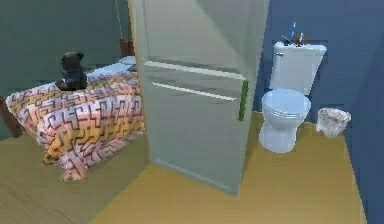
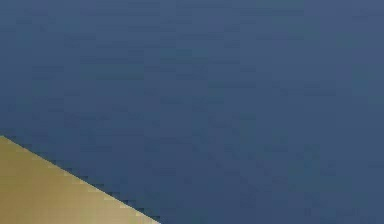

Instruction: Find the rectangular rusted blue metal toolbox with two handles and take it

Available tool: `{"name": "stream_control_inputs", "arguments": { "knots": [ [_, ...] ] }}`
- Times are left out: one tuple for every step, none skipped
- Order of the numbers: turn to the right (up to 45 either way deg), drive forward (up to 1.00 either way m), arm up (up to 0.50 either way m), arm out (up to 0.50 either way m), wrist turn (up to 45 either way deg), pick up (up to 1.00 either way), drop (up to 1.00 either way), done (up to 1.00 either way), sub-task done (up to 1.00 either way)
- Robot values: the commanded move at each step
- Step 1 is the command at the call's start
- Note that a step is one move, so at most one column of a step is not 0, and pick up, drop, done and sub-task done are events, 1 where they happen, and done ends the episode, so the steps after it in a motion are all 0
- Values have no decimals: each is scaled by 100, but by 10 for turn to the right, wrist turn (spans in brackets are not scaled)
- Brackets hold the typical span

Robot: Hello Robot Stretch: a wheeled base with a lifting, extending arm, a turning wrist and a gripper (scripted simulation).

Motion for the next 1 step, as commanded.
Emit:
{"name": "stream_control_inputs", "arguments": {
  "knots": [
    [-450, 0, 0, 0, 0, 0, 0, 0, 0]
  ]
}}
